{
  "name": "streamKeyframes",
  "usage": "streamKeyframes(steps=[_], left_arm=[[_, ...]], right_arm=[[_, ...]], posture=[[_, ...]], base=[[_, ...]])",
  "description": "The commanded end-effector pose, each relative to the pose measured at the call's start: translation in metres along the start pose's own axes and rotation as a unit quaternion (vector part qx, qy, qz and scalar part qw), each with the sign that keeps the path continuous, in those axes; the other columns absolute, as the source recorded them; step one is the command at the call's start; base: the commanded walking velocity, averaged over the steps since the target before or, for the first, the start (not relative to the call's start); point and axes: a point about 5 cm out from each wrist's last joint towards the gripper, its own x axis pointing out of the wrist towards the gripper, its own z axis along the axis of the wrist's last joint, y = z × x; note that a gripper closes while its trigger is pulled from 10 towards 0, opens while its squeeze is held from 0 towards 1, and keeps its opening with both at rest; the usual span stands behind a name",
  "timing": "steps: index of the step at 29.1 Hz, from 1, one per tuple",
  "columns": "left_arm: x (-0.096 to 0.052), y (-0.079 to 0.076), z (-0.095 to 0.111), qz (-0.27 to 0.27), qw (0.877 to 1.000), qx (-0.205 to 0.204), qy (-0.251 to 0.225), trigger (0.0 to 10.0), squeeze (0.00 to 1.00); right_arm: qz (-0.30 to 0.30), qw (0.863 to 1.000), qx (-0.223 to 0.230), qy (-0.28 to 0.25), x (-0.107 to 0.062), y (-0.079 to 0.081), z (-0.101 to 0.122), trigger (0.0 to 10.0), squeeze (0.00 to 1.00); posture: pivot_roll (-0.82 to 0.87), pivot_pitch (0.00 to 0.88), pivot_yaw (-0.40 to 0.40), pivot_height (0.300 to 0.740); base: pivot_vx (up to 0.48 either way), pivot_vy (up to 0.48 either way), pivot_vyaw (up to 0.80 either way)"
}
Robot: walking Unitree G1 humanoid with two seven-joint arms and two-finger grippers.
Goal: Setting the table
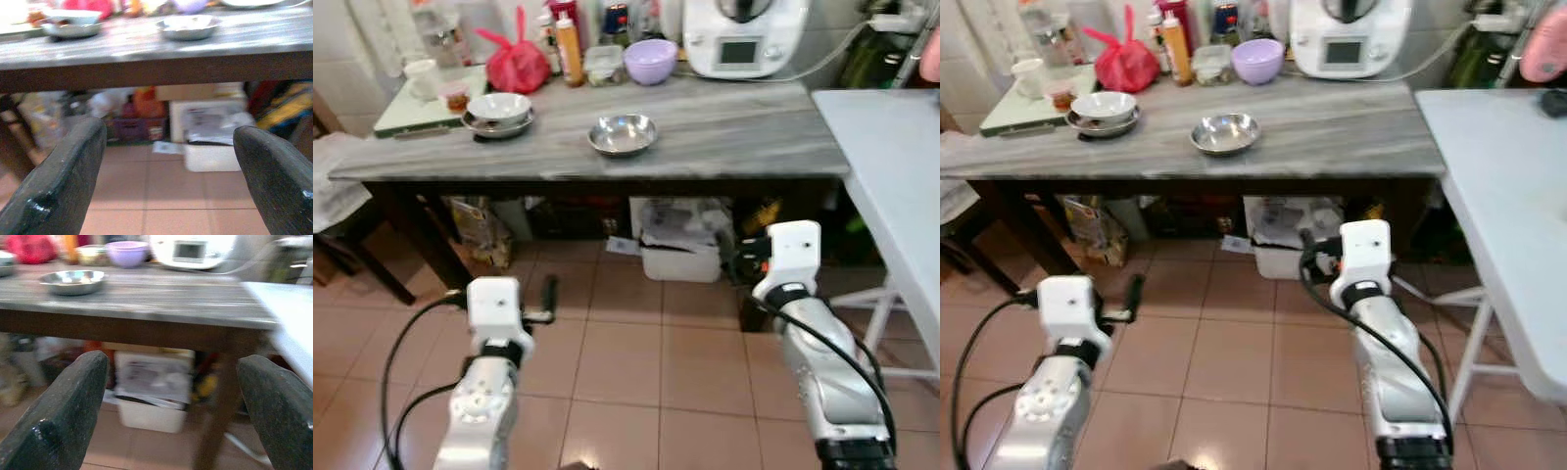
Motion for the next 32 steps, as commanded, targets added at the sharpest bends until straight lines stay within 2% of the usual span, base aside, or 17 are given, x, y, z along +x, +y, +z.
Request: streamKeyframes(steps=[1, 15, 27, 32], left_arm=[[-0.0010, 0.0087, 0.0005, 0.013, 1.000, 0.012, 0.000, 10.0, 0.00], [0.0027, 0.0052, 0.0062, -0.005, 1.000, -0.002, -0.016, 10.0, 0.00], [0.0048, 0.0019, 0.0061, -0.015, 1.000, -0.010, -0.016, 10.0, 0.00], [0.0057, 0.0007, 0.0076, -0.018, 1.000, -0.011, -0.018, 10.0, 0.00]], right_arm=[[0.013, 1.000, 0.005, -0.002, 0.0004, 0.0078, 0.0014, 10.0, 0.00], [0.013, 1.000, 0.003, -0.002, 0.0010, 0.0085, 0.0020, 10.0, 0.00], [0.012, 1.000, 0.001, -0.005, 0.0007, 0.0087, 0.0029, 10.0, 0.00], [0.015, 0.999, -0.018, -0.027, 0.0004, 0.0084, 0.0093, 10.0, 0.00]], posture=[[-0.09, 0.065, 0.077, 0.740], [-0.09, 0.068, 0.075, 0.740], [-0.10, 0.068, 0.079, 0.740], [-0.10, 0.066, 0.079, 0.740]], base=[[0.000, 0.000, 0.00], [0.000, 0.000, 0.00], [0.000, -0.372, 0.00], [0.000, -0.480, 0.00]])
